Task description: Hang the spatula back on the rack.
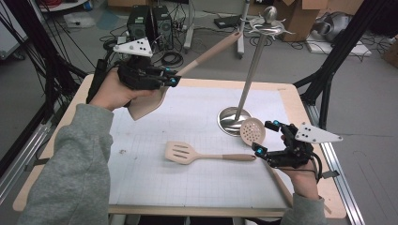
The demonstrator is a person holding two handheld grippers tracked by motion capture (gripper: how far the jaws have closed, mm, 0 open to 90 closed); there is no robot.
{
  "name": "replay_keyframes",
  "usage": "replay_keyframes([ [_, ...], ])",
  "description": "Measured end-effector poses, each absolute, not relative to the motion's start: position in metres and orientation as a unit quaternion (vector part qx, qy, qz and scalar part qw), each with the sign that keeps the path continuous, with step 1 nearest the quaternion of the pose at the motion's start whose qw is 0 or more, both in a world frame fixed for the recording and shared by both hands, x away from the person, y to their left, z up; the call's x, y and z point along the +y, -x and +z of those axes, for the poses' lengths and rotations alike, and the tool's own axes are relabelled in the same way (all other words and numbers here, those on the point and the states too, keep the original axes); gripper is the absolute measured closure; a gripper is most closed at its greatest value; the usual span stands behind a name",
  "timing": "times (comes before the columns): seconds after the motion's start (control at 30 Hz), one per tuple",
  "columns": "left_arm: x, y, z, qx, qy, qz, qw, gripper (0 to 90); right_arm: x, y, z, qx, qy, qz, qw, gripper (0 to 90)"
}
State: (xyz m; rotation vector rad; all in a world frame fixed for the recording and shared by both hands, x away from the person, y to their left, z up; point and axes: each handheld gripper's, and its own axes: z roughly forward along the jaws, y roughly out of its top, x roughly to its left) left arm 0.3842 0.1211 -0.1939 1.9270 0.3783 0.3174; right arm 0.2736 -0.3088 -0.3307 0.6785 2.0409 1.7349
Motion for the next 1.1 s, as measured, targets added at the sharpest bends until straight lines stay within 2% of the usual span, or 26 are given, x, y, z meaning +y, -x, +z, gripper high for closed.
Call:
replay_keyframes([
  [1.1,0.096,-0.391,-0.202,0.155,-0.809,0.130,0.552,77.6,-0.317,-0.273,-0.331,0.718,-0.248,0.621,0.190,10.7],
])
